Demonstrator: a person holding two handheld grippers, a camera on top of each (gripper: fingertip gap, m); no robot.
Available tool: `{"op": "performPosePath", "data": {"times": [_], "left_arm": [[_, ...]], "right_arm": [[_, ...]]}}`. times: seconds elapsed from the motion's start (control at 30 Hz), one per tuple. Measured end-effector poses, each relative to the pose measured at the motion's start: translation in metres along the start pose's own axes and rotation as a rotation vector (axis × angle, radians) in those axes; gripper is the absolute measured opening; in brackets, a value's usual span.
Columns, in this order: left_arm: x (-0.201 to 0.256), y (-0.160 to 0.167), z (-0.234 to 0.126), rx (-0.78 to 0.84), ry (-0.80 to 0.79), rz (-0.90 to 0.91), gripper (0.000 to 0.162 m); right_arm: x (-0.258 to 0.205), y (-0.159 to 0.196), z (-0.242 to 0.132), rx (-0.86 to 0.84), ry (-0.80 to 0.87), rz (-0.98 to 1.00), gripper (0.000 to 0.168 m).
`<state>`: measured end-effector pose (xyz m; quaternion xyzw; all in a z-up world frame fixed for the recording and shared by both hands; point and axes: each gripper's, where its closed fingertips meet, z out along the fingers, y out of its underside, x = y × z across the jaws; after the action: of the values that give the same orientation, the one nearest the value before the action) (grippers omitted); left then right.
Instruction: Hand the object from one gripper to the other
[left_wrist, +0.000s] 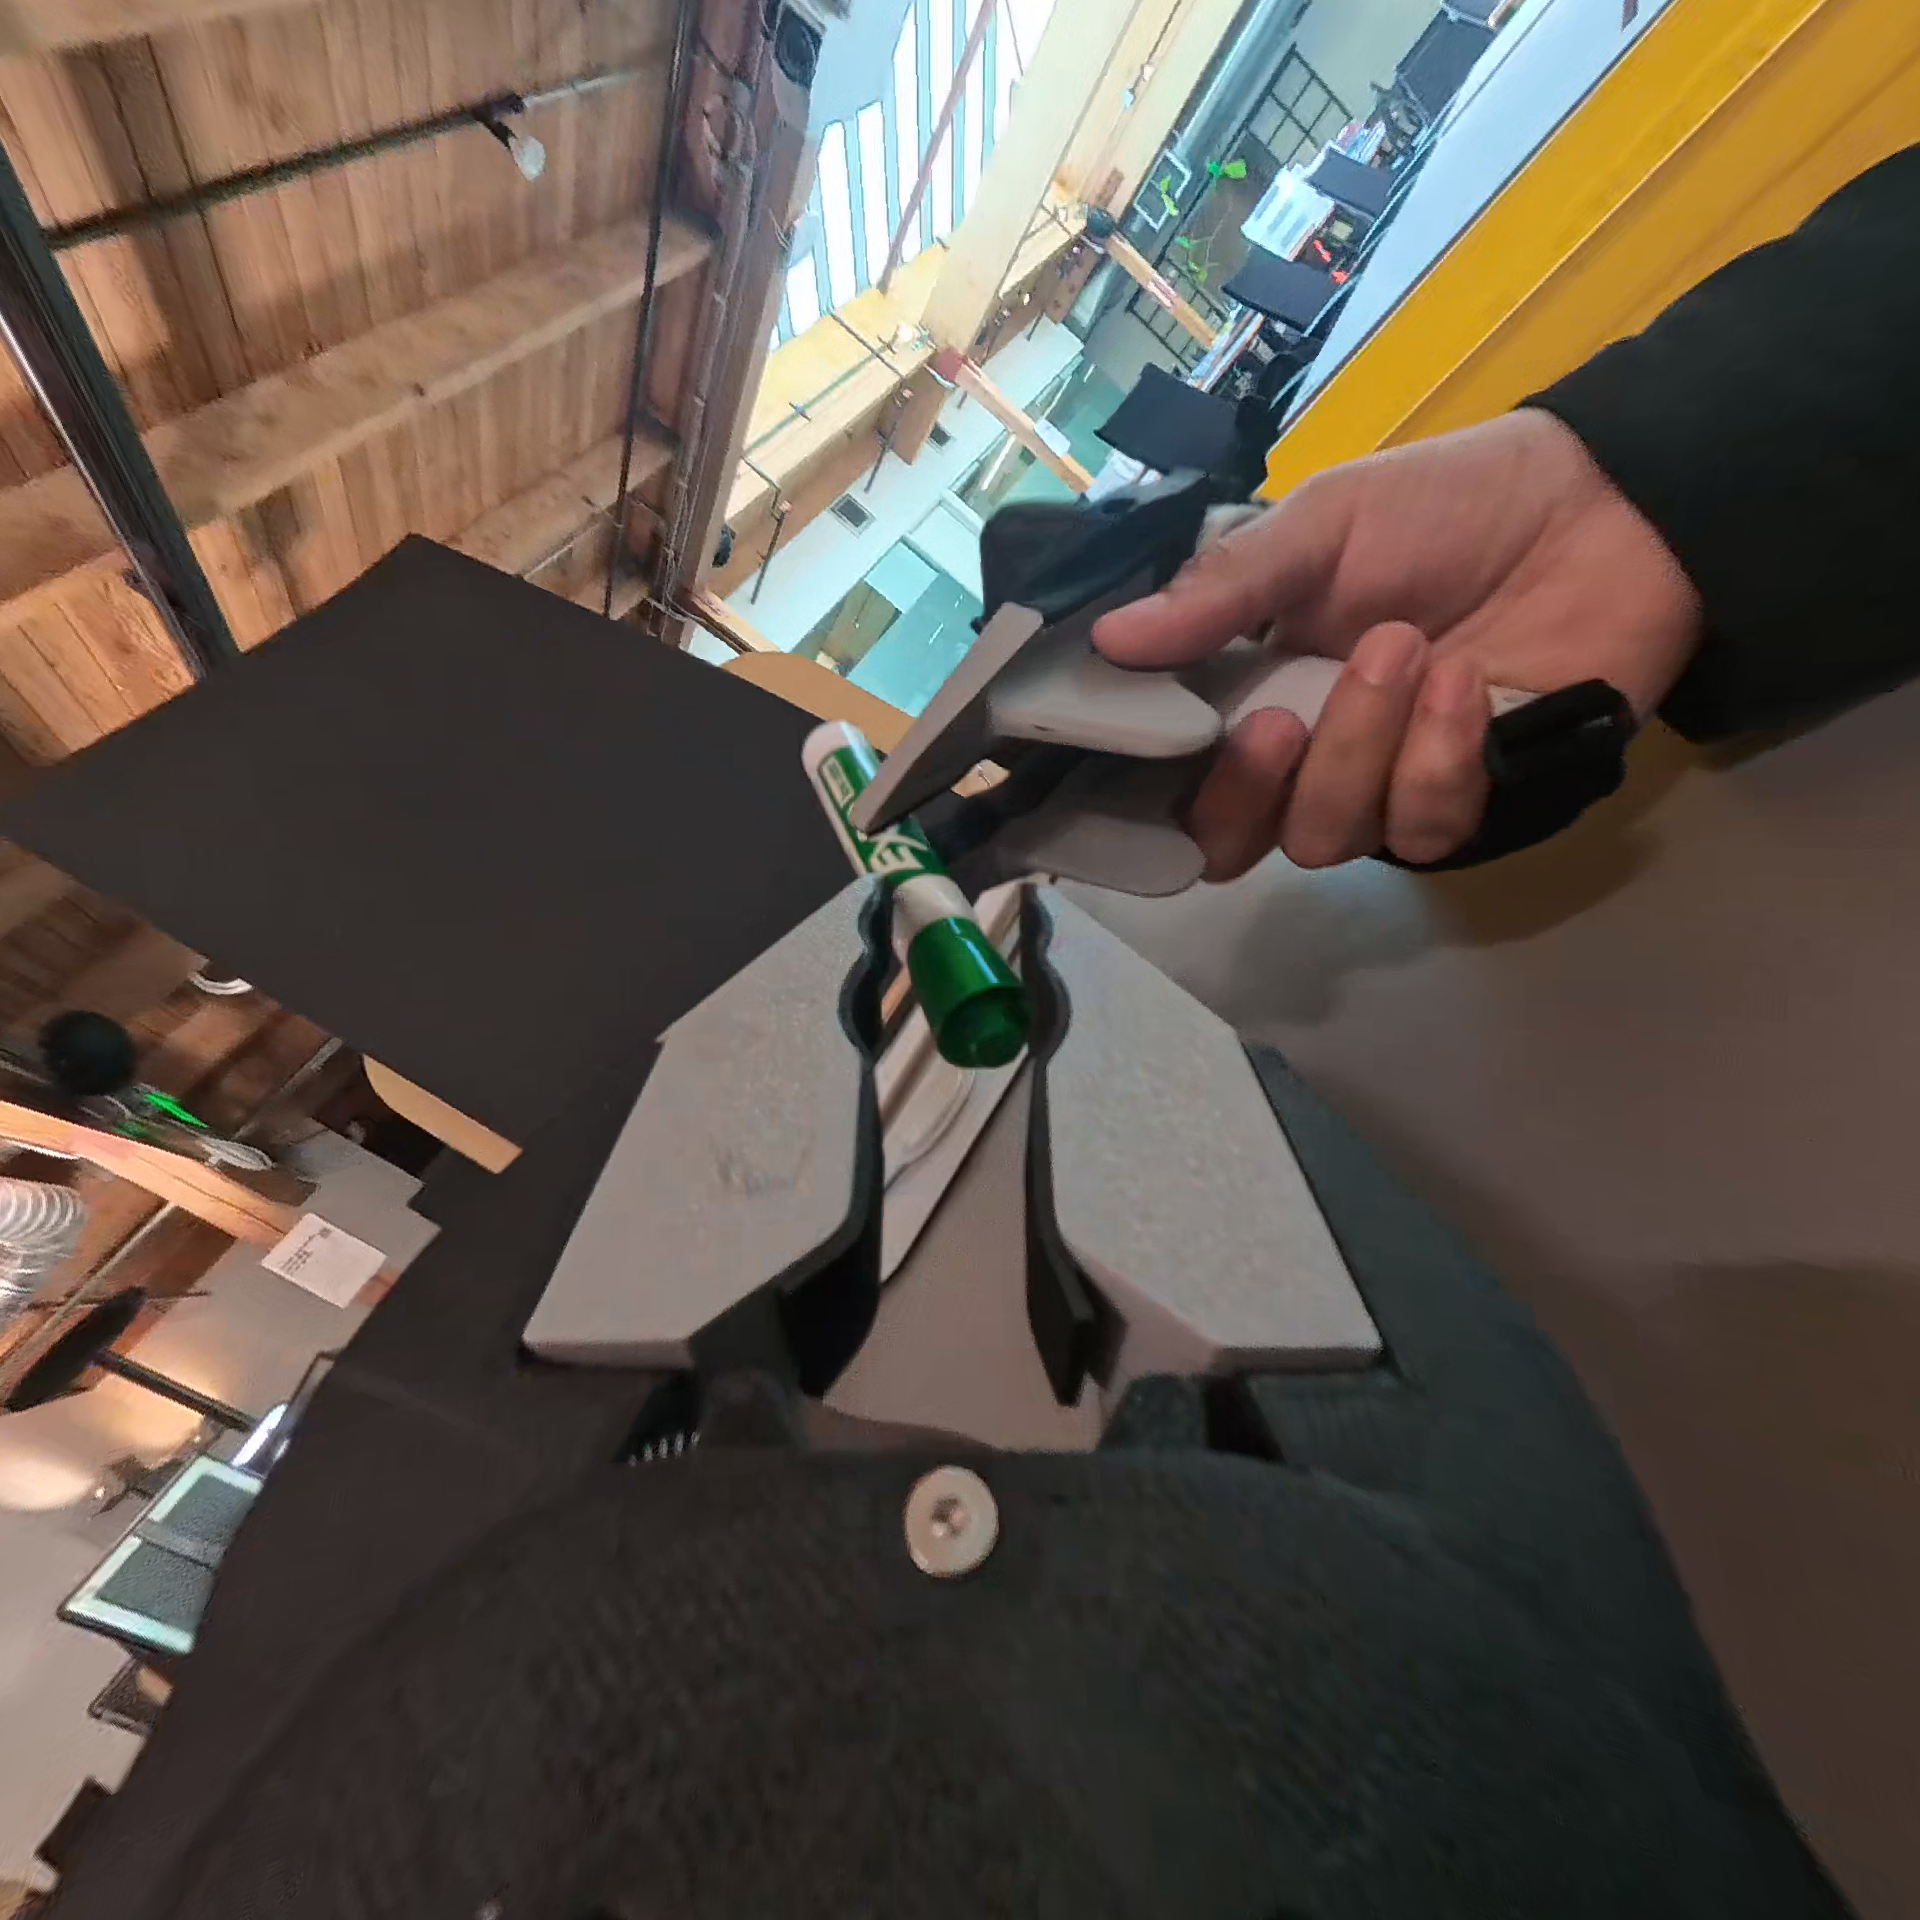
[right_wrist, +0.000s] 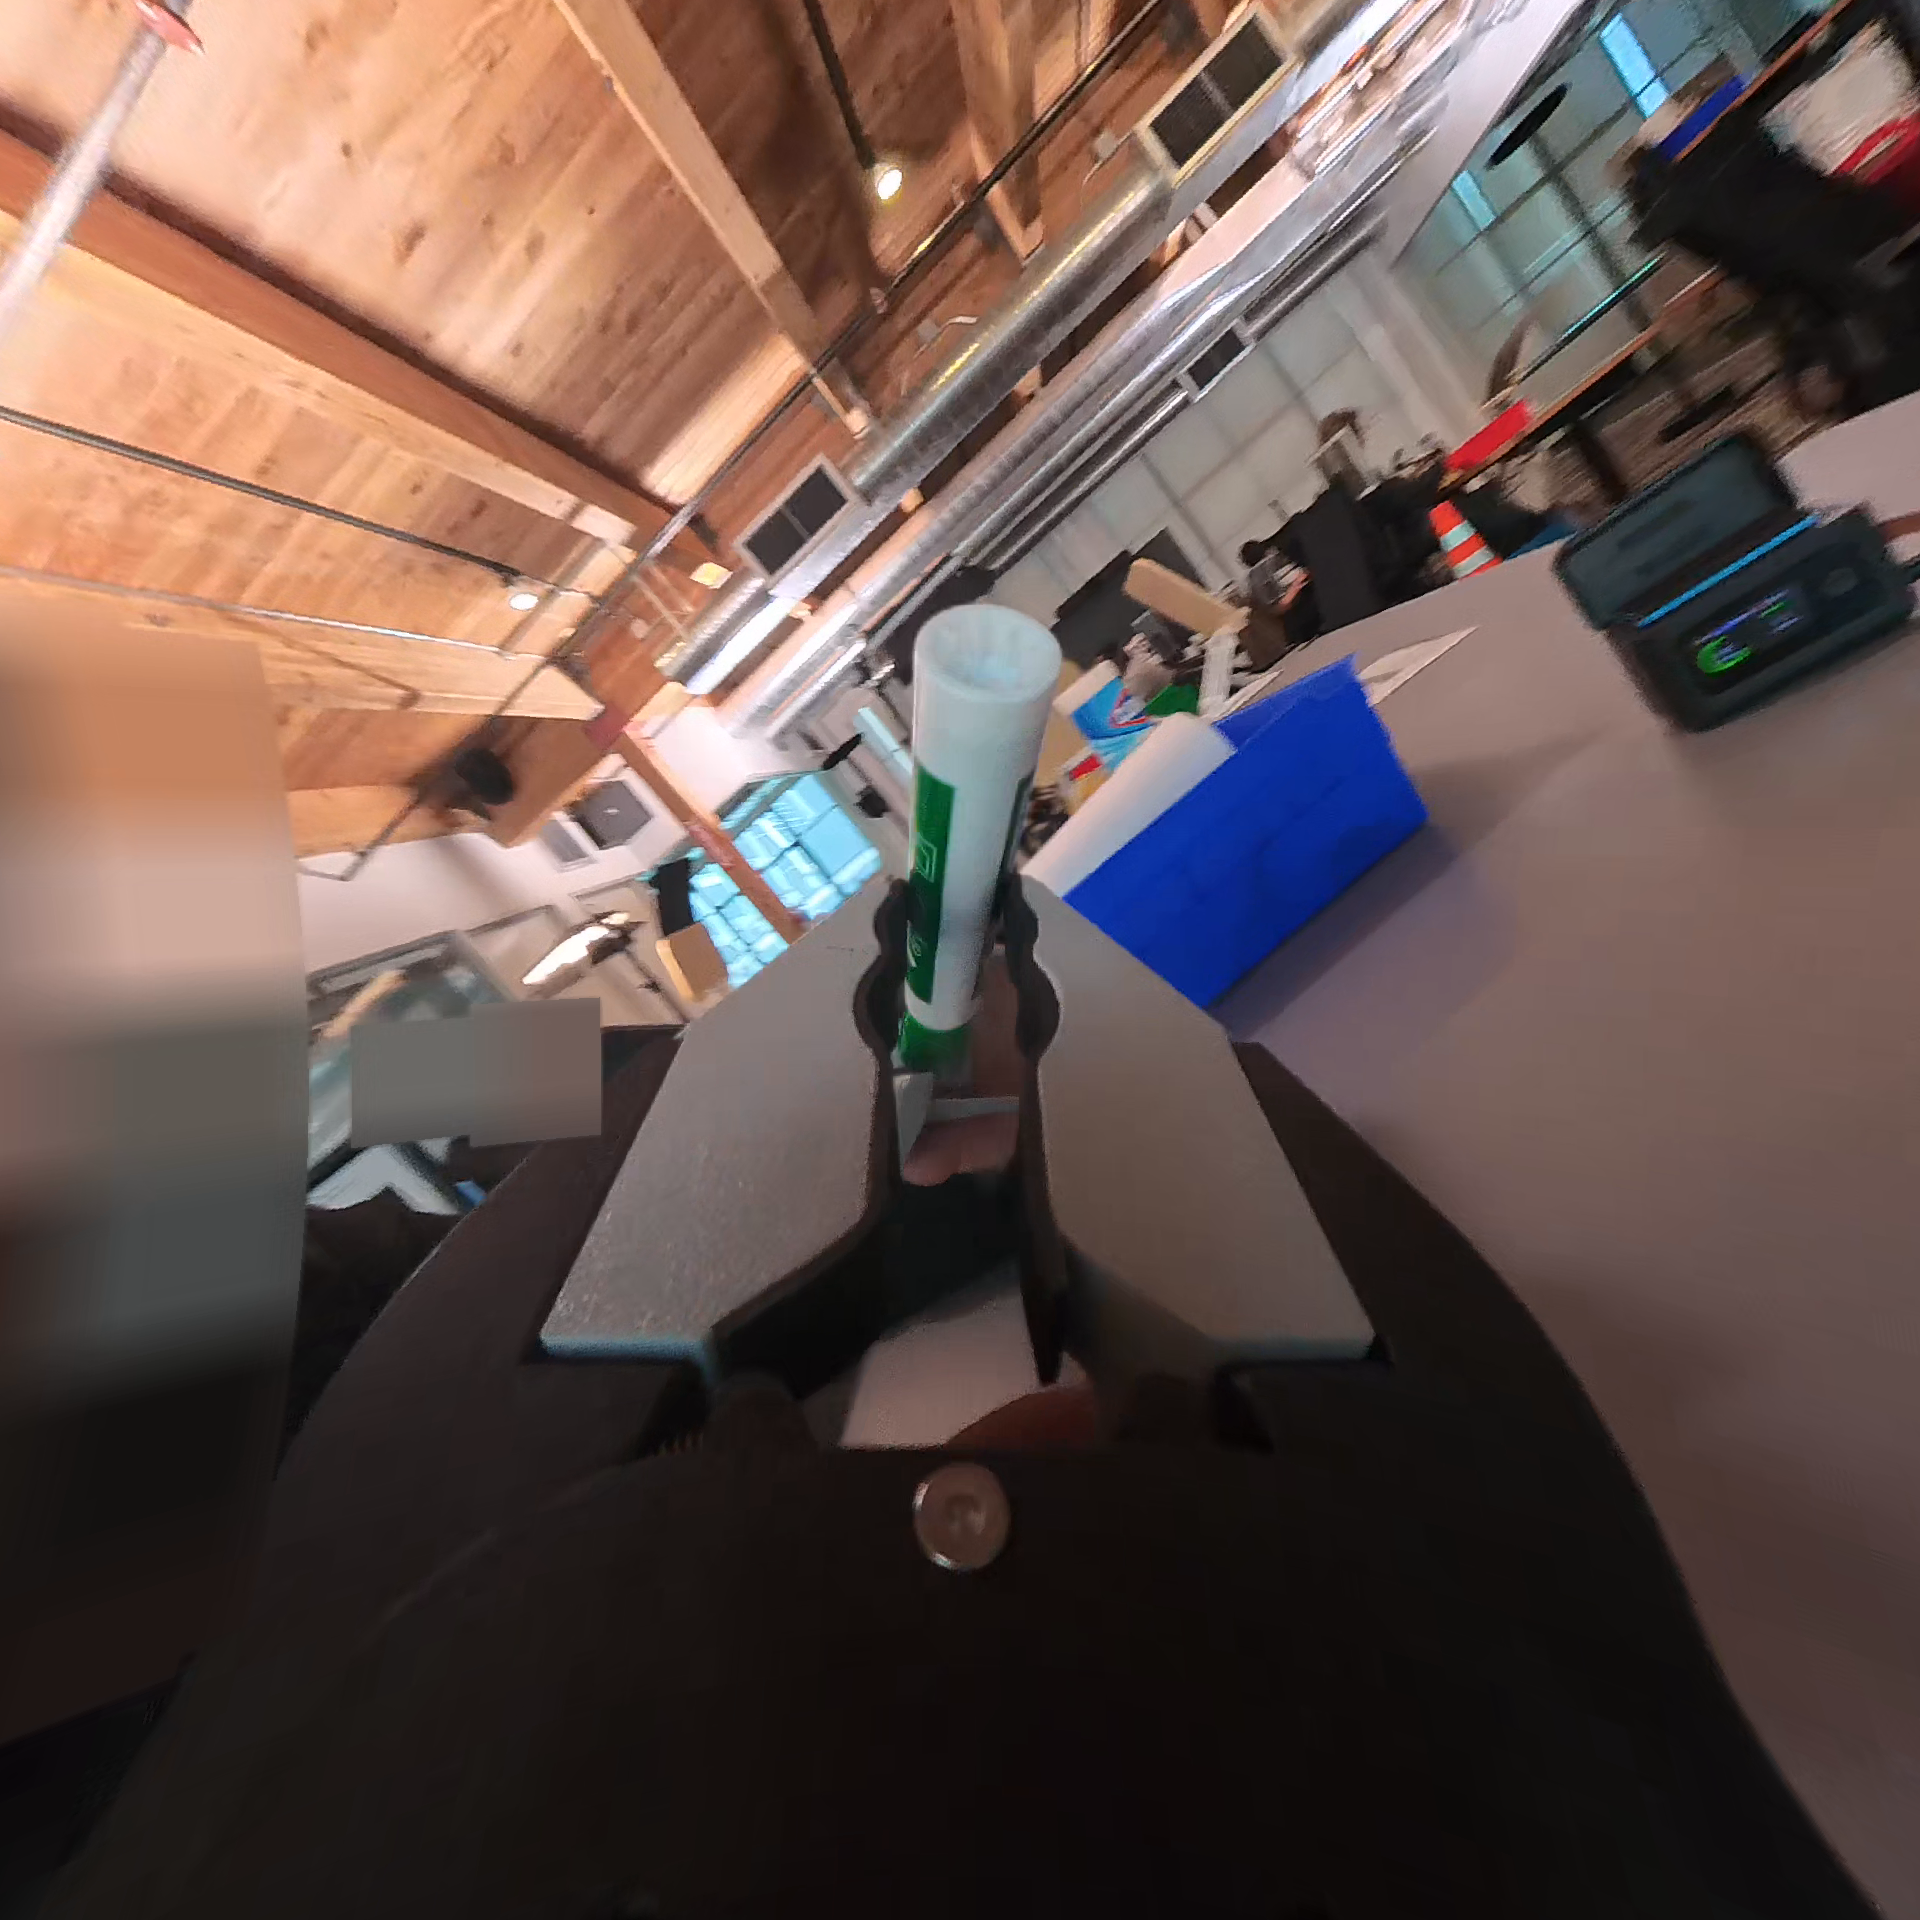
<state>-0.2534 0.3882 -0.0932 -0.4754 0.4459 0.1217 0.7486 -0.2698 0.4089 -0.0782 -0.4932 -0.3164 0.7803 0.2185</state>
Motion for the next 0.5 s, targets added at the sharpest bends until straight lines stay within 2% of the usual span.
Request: {"op": "performPosePath", "data": {"times": [0.03,0.17,0.23,0.33,0.43,0.5], "left_arm": [[0.000,0.003,0.000,-0.004,0.002,-0.012,0.021],[0.001,0.013,0.000,-0.033,0.055,-0.124,0.032],[-0.001,0.014,-0.002,-0.027,0.096,-0.242,0.028],[-0.003,0.009,-0.004,0.023,0.195,-0.534,0.029],[-0.002,-0.003,-0.010,0.094,0.365,-0.856,0.031],[-0.003,-0.005,-0.013,0.110,0.474,-1.085,0.039]], "right_arm": [[0.003,-0.003,-0.003,0.004,0.036,-0.041,0.015],[0.005,-0.015,-0.011,0.003,0.185,-0.291,0.014],[0.007,-0.020,-0.015,-0.025,0.308,-0.500,0.014],[0.008,-0.022,-0.019,-0.102,0.496,-0.881,0.014],[0.009,-0.013,-0.017,-0.232,0.632,-1.322,0.014],[0.014,-0.007,-0.015,-0.315,0.727,-1.595,0.014]]}}
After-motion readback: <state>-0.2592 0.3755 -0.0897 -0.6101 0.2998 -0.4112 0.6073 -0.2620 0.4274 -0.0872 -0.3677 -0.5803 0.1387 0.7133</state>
